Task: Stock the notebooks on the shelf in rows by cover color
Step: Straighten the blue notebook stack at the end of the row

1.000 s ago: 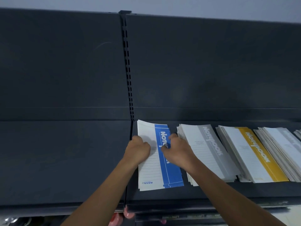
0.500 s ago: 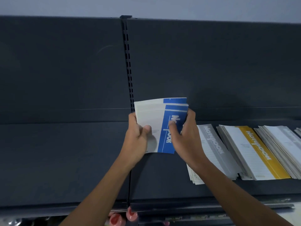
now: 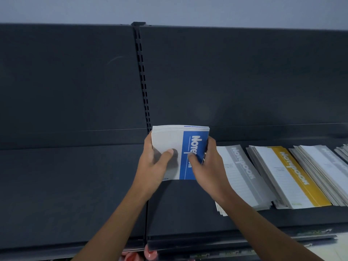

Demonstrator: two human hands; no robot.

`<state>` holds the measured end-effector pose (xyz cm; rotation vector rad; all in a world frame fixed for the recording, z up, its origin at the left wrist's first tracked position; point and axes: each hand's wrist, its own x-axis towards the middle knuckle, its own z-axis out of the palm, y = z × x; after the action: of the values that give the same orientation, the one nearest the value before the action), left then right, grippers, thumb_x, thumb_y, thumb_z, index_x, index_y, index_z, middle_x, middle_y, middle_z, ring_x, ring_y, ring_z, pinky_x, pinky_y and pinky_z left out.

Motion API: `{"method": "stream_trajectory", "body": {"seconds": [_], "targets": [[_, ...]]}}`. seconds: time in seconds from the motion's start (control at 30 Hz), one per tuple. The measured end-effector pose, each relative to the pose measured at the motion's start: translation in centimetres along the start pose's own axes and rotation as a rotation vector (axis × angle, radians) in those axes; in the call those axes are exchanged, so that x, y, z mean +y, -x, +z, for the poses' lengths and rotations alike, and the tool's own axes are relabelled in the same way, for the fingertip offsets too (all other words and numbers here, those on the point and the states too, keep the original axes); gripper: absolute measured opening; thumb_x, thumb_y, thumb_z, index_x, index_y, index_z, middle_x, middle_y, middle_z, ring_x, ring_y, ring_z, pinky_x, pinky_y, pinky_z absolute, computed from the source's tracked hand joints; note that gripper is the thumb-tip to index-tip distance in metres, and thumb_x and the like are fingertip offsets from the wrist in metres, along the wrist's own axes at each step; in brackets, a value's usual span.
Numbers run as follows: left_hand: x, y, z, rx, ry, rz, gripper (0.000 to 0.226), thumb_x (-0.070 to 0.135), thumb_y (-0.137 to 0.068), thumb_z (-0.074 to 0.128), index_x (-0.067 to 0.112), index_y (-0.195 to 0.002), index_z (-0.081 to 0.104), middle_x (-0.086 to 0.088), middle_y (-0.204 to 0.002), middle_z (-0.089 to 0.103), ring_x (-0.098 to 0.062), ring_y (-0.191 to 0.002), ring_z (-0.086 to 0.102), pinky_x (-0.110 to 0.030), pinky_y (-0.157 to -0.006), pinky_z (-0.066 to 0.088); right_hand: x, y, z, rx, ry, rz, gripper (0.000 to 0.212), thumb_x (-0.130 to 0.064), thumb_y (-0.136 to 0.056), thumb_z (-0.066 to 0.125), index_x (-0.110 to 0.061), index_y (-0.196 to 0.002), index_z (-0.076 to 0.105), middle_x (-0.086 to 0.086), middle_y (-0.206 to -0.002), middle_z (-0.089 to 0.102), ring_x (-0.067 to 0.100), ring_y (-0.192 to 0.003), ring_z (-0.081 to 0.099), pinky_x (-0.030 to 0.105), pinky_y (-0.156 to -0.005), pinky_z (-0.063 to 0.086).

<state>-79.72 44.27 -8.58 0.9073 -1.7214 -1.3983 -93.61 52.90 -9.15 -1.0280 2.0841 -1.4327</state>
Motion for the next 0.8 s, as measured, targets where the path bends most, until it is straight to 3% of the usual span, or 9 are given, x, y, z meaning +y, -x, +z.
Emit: {"method": "stream_trajectory", "body": {"seconds": [0.17, 0.3, 0.37, 0.47, 0.53, 0.67, 0.8], "targets": [[-0.7, -0.5, 0.2, -0.051, -0.128, -0.028, 0.049, 0.018, -0.101, 0.051, 0.035, -0.142, 0.032, 0.031, -0.12, 0.056, 0.012, -0.112, 0.052, -0.007, -0.083, 0.042, 0.6, 0.3, 0.7, 0.012, 0.035, -0.03, 0.045, -0.016, -0.097, 0.055, -0.034, -0.134, 0.038, -0.022, -0.111, 0.059, -0.006, -0.095, 0.06, 0.012, -0.07, 0.045], [-2.1, -0.8, -0.1, 0.014, -0.462, 0.044, 0.035, 0.012, -0.101, 0.048, 0.021, -0.133, 0.039, 0.01, -0.119, 0.047, 0.005, -0.1, 0.05, -0.017, -0.076, 0.043, 1.0, 0.0, 0.9, 0.059, 0.147, -0.055, 0.05, -0.017, -0.1, 0.051, -0.028, -0.146, 0.035, -0.013, -0.129, 0.054, 0.004, -0.112, 0.055, 0.022, -0.087, 0.046], [-2.3, -1.1, -0.2, 0.072, -0.549, 0.086, 0.027, 0.01, -0.099, 0.053, 0.017, -0.125, 0.046, 0.006, -0.109, 0.046, 0.007, -0.091, 0.049, -0.013, -0.068, 0.043, 0.8, -0.5, 0.6, 0.068, 0.222, -0.047, 0.051, -0.016, -0.1, 0.051, -0.026, -0.148, 0.036, -0.009, -0.128, 0.053, 0.006, -0.108, 0.053, 0.022, -0.082, 0.043], [-1.7, -2.1, -0.7, 0.094, -0.591, 0.0, 0.022, 0.019, -0.095, 0.065, 0.019, -0.114, 0.056, 0.007, -0.099, 0.053, -0.003, -0.086, 0.053, -0.014, -0.066, 0.038, 0.6, -1.9, -0.1, 0.052, 0.332, -0.031, 0.027, -0.015, -0.096, 0.055, -0.028, -0.119, 0.055, -0.006, -0.104, 0.057, 0.004, -0.085, 0.055, 0.014, -0.061, 0.037], [-1.6, -2.7, -1.1, 0.074, -0.59, -0.137, 0.024, 0.026, -0.091, 0.071, 0.021, -0.112, 0.061, 0.009, -0.096, 0.06, -0.009, -0.088, 0.056, -0.022, -0.072, 0.041, 0.7, -2.9, -0.5, 0.026, 0.427, 0.015, 0.008, -0.019, -0.093, 0.059, -0.024, -0.09, 0.053, -0.003, -0.089, 0.058, 0.009, -0.077, 0.059, 0.021, -0.056, 0.038], [-2.8, -2.7, -1.3, -0.019, -0.634, -0.288, 0.022, 0.031, -0.086, 0.075, 0.018, -0.101, 0.066, 0.011, -0.088, 0.066, -0.004, -0.077, 0.062, -0.019, -0.06, 0.045, 1.7, -3.6, 0.1, -0.151, 0.61, 0.126, 0.018, -0.024, -0.095, 0.062, -0.009, -0.089, 0.055, 0.003, -0.086, 0.065, 0.015, -0.074, 0.064, 0.027, -0.059, 0.049], [-4.8, -2.2, -1.3, -0.068, -0.667, -0.36, 0.028, 0.039, -0.082, 0.077, 0.018, -0.096, 0.066, 0.008, -0.088, 0.07, -0.009, -0.078, 0.066, -0.026, -0.065, 0.055, 2.7, -3.5, 1.1, -0.225, 0.67, 0.167, 0.018, -0.021, -0.095, 0.062, -0.007, -0.086, 0.055, 0.007, -0.089, 0.067, 0.021, -0.079, 0.068, 0.036, -0.069, 0.058]]}}
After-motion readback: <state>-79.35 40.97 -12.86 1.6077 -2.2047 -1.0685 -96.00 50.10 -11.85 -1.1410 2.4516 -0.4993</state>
